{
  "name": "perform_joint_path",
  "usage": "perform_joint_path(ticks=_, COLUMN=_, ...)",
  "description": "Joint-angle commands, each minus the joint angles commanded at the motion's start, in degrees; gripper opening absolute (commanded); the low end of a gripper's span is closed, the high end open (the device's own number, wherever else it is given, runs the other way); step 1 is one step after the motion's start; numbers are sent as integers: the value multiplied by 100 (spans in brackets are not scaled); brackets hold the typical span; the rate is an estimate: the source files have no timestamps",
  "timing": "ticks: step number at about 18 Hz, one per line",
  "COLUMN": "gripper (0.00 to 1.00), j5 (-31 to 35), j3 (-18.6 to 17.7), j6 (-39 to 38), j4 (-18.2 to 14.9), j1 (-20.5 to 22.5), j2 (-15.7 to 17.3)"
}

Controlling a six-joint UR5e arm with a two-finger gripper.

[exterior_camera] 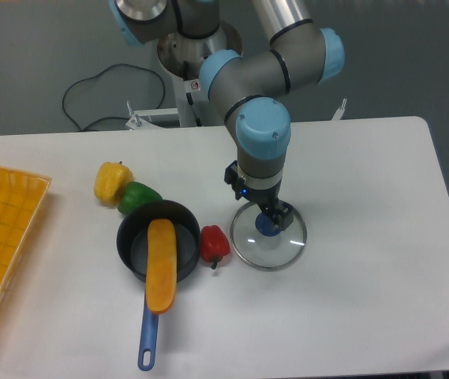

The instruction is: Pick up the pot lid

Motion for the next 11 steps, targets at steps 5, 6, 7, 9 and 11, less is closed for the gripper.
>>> perform_joint_path(ticks=5, gripper=100, j5=-26, j3=0, j6=-9, j4=52, j1=9, j2=-167)
perform_joint_path(ticks=6, gripper=100, j5=-35, j3=0, j6=-17, j4=105, j1=26, j2=-185)
perform_joint_path(ticks=7, gripper=100, j5=-44, j3=0, j6=-9, j4=123, j1=44, j2=-202)
perform_joint_path(ticks=9, gripper=100, j5=-53, j3=-18, j6=0, j4=141, j1=114, j2=-220)
perform_joint_path(ticks=11, gripper=100, j5=-35, j3=-26, j6=44, j4=306, j1=114, j2=-237)
